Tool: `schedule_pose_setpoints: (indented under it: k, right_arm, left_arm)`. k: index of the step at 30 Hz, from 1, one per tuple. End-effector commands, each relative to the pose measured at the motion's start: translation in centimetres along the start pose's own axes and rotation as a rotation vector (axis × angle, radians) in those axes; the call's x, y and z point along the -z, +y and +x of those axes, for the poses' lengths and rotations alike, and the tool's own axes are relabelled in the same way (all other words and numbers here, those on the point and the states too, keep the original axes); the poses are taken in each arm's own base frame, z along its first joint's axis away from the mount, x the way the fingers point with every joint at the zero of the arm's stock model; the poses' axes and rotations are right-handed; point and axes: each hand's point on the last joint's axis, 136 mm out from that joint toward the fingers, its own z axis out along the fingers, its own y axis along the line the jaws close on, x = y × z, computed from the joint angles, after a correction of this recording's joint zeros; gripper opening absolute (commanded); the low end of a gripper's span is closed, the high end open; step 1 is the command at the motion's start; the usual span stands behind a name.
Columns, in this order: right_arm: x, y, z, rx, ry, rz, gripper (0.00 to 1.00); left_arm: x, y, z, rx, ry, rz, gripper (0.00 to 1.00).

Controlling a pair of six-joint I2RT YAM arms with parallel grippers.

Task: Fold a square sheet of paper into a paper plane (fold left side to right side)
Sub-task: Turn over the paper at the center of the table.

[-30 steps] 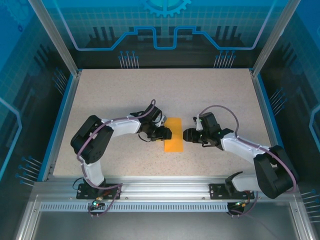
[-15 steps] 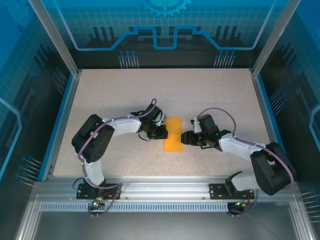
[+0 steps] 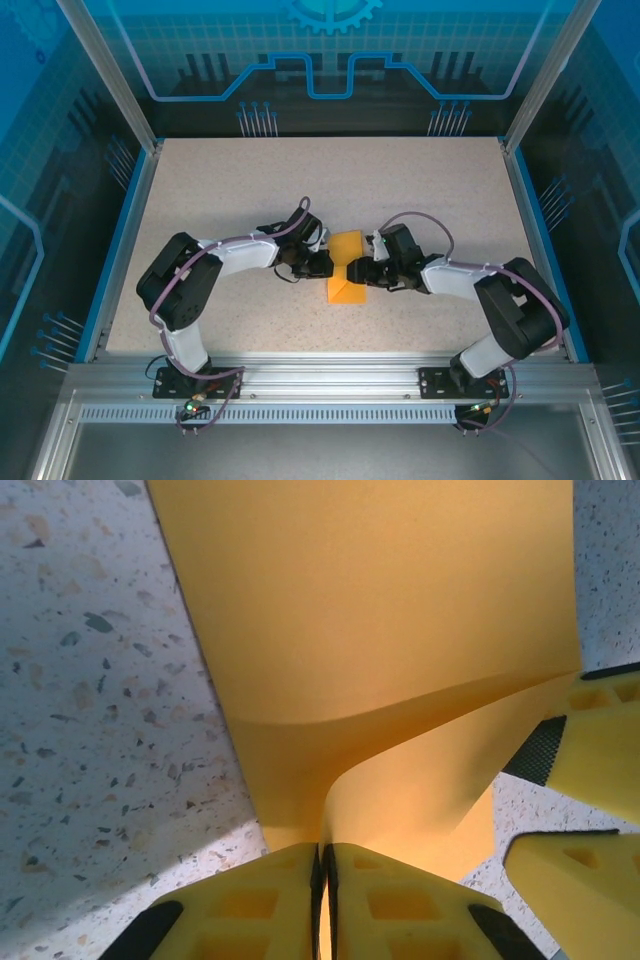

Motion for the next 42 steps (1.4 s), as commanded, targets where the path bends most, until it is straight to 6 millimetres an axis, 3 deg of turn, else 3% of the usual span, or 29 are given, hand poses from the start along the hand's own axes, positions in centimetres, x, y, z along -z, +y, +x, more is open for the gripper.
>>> schedule_pose_setpoints:
  k: [1, 8, 16, 20, 27, 30, 35, 42]
  right_arm:
    - [-0.8, 1.8, -0.7, 0.004, 0.002, -0.068, 0.45]
    - [-1.9, 2.6, -1.0, -0.007, 0.016, -0.114, 0.28]
    - [-0.3, 3.3, -2.3, 0.038, -0.034, -0.127, 0.04]
    - [2.4, 4.6, -4.2, 0.103, -0.106, -0.179, 0.02]
    - [10.1, 8.2, -8.1, 0.242, -0.288, -0.328, 0.02]
    - [13.1, 10.4, -8.9, 0.311, -0.332, -0.398, 0.02]
    - [16.4, 14.4, -9.3, 0.407, -0.364, -0.513, 0.02]
    - [18.3, 18.1, -9.3, 0.476, -0.385, -0.608, 0.02]
  left_arm:
    - [0.7, 0.0, -0.4, -0.009, -0.025, -0.004, 0.15]
    - [1.1, -0.2, -0.6, -0.012, -0.036, 0.001, 0.21]
    - [4.2, -0.5, -1.4, 0.018, -0.104, 0.045, 0.48]
    - [7.3, -1.0, -2.1, 0.038, -0.177, 0.101, 0.71]
    - [14.4, -4.4, -3.7, 0.033, -0.331, 0.312, 0.93]
    - [17.4, -7.1, -4.0, -0.014, -0.378, 0.444, 0.99]
    - [20.6, -11.2, -4.2, -0.085, -0.378, 0.621, 0.99]
    - [22.3, -13.8, -3.9, -0.156, -0.37, 0.696, 0.99]
